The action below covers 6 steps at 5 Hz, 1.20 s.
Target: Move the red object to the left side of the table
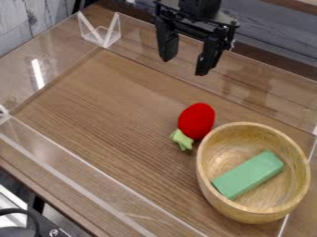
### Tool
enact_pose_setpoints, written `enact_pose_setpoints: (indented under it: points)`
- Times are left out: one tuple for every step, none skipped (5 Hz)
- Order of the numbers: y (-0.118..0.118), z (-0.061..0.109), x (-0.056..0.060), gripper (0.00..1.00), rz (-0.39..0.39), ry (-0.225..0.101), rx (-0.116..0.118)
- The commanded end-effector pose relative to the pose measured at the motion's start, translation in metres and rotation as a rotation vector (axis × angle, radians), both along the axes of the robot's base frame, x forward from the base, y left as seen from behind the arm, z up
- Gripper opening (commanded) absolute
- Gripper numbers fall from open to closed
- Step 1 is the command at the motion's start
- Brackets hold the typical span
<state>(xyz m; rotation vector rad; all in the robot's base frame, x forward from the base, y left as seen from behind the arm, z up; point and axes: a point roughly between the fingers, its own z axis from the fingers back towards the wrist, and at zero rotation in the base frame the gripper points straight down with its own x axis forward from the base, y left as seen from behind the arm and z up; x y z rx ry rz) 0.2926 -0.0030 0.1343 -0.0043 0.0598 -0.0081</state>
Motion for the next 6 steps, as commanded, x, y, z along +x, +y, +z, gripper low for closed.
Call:
enact_pose_setpoints:
  points:
    - [-0.005, -0.012, -0.006, 1.0, -0.027, 0.019, -0.007]
    - [-0.016, -0.028, -0.017, 1.0, -0.107, 0.026, -0.031]
    - [-0.028, -0.034, -0.017, 1.0, -0.167, 0.009, -0.053]
    - [-0.036, -0.04, -0.016, 1.0, -0.205, 0.0, -0.066]
    - [-0.038, -0.047, -0.01, 1.0, -0.23, -0.029, -0.074]
    - [-0.036, -0.051, -0.004, 1.0, -0.231, -0.076, -0.076]
